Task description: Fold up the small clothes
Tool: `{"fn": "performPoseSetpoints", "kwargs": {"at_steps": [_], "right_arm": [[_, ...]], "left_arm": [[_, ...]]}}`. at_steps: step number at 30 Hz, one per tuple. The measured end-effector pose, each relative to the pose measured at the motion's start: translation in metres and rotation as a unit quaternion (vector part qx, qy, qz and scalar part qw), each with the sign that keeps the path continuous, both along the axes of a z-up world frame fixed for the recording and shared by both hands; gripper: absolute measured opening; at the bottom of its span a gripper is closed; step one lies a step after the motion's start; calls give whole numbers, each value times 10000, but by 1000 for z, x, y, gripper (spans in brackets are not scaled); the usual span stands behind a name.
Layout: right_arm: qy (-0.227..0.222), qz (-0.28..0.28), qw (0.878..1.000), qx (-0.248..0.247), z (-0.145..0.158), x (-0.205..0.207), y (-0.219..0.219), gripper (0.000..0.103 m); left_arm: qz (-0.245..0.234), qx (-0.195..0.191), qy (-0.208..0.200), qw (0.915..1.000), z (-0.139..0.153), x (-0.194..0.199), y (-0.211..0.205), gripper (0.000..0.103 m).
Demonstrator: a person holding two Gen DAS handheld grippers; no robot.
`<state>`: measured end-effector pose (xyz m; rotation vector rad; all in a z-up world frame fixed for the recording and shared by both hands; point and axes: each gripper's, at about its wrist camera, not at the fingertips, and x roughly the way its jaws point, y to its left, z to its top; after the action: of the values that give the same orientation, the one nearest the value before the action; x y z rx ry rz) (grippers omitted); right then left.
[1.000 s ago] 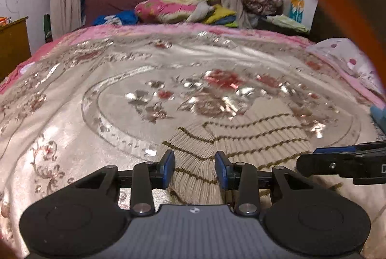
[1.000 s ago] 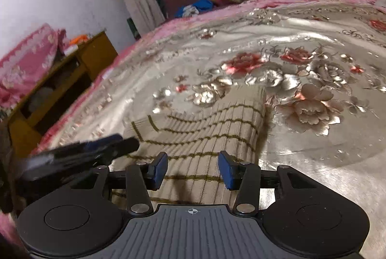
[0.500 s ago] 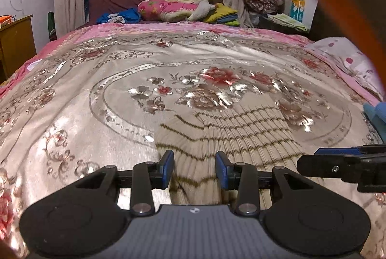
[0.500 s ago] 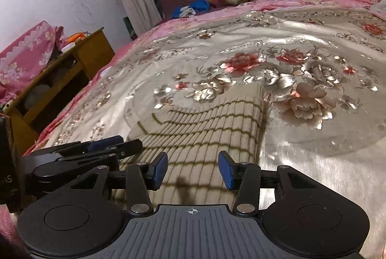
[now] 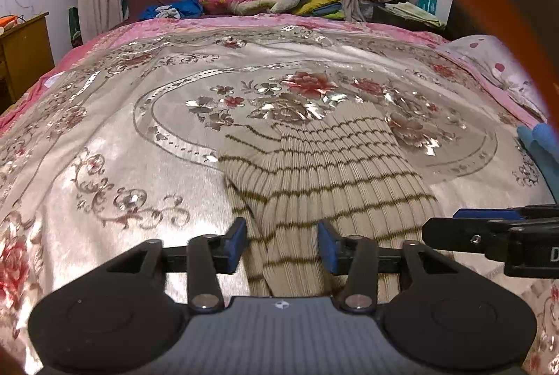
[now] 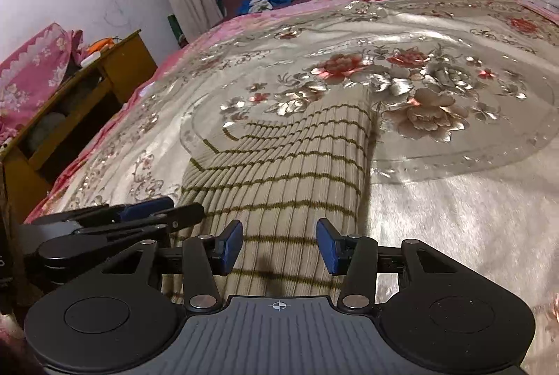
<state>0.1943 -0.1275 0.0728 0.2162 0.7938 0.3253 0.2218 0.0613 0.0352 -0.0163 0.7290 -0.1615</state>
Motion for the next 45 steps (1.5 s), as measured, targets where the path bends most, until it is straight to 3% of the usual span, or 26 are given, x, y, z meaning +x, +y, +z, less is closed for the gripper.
{"fn": "performPoseSetpoints", "kwargs": {"at_steps": [4, 11, 34, 45], "right_arm": [[-73, 11, 10000, -29, 4, -19, 2, 46], [-78, 31, 10000, -28, 7, -51, 6, 48], [28, -270, 9993, -274, -5, -114, -1, 54], [106, -289, 9986, -435, -19, -132, 0, 55]], "left_arm": [[16, 35, 21, 10000, 0, -14, -1, 57], [215, 199, 11, 9996, 0, -44, -4, 81], [238, 71, 28, 9997, -1, -115, -11, 90], [287, 353, 47, 9990, -5, -131, -19, 92]]}}
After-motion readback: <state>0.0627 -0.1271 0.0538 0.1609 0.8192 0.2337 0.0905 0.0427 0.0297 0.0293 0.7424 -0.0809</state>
